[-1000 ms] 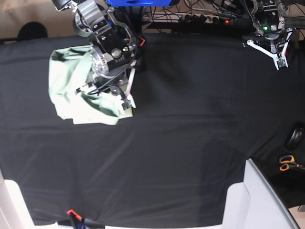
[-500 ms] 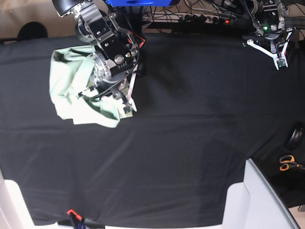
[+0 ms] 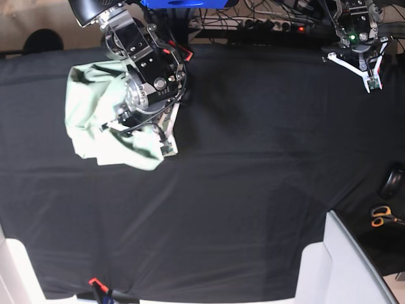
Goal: Fold the T-shirt properly
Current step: 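Drag the shirt bundle with the right gripper toward the table centre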
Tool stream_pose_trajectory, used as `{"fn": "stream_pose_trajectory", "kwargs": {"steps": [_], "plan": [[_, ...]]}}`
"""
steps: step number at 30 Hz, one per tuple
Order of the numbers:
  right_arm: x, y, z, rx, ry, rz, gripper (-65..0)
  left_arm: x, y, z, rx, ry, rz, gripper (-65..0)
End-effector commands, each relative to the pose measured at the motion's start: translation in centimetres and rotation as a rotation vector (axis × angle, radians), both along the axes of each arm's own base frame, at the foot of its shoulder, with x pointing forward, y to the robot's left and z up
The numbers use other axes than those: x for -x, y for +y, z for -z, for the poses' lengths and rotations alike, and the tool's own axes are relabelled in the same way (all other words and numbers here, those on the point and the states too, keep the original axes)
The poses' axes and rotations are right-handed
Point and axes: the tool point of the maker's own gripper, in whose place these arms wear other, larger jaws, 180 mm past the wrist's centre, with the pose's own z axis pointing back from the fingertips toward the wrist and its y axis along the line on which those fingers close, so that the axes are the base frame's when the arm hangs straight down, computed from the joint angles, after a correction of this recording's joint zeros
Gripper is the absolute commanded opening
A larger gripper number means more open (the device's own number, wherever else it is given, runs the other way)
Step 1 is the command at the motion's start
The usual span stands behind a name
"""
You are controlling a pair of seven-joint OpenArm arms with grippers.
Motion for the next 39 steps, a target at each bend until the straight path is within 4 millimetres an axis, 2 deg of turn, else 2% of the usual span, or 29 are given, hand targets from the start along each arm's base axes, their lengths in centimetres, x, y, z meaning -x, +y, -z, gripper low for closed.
{"fn": "stream_pose_trajectory", "kwargs": {"steps": [1,3,4,8,12,17,22,26,30,39], "plan": [[-1.0,0.3,-1.3,-0.013,-0.056,0.023,-30.8,-0.3,0.7,-0.9,-0.035,-0.017,0.009,-60.0],[-0.7,0.4,-2.0,-0.036,-0.074,0.041,-18.7,-0.4,0.7,-0.9,-0.035,-0.018,0.009,-60.0],[-0.7,0.5,-2.5,-0.048,-0.084,0.043,-16.4,-0.4,0.7,-0.9,-0.035,-0.018,0.009,-60.0],[-0.3,1.0,-4.9,-0.093,-0.097,0.044,-15.8,-0.6,0.7,-0.9,-0.035,-0.023,0.009,-60.0],[0.7,2.9,-7.0,-0.137,-0.100,-0.014,-15.8,-0.7,0.7,-1.0,-0.035,-0.026,0.009,-60.0],[1.6,4.4,-6.9,-0.150,-0.083,-0.065,-15.4,-0.6,0.7,-0.9,-0.035,-0.024,0.009,-60.0],[1.3,4.9,-6.5,-0.152,-0.080,-0.066,-15.4,-0.4,0.7,-0.9,-0.035,-0.020,0.009,-60.0],[1.3,4.9,-4.1,-0.113,-0.057,-0.097,-15.4,-0.4,0.7,-0.9,-0.035,-0.018,0.009,-60.0],[1.5,5.6,-3.2,-0.122,-0.066,-0.120,-15.4,-0.4,0.7,-0.9,-0.035,-0.018,0.009,-60.0],[1.8,7.0,-3.9,-0.159,-0.064,-0.161,-15.1,-0.5,0.8,-0.9,-0.036,-0.021,0.010,-60.0]]}}
